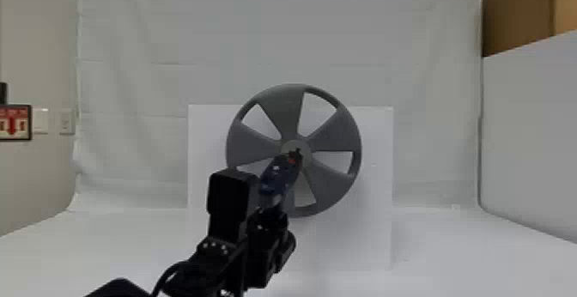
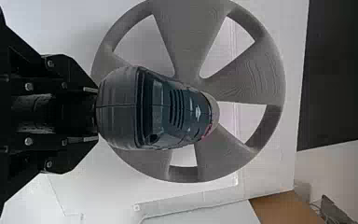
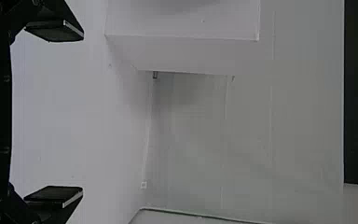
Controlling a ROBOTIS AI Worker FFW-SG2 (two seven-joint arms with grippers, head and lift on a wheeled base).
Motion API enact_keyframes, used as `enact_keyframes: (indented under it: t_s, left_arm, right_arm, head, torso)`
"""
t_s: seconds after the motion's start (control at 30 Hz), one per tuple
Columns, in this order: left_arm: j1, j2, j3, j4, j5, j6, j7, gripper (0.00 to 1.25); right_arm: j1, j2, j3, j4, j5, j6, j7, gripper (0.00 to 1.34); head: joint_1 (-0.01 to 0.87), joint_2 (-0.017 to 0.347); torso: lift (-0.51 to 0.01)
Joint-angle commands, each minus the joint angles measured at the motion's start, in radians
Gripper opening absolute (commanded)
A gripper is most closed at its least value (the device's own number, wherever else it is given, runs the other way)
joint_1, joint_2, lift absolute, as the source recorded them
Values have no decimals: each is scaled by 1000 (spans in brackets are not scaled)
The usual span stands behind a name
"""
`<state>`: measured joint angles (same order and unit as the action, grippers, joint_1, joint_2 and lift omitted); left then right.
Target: Grasp the drill and bring into the middle of wheel
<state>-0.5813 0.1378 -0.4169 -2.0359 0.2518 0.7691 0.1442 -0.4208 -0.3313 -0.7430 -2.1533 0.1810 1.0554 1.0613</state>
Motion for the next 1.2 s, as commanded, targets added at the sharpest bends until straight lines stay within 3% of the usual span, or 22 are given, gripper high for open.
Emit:
enact_keyframes:
  t_s: [0.0, 1.17]
  left_arm:
    - [0, -1, 1, 2, -2, -2, 0, 28]
    - [0, -4, 3, 13, -6, -8, 0, 28]
  right_arm:
    - [-1, 0, 1, 0, 0, 0, 0, 1203]
    - [-3, -2, 4, 1, 2, 0, 0, 1203]
  head:
    - [0, 0]
    - [0, 0]
  torso:
    - [-406]
    - [-406]
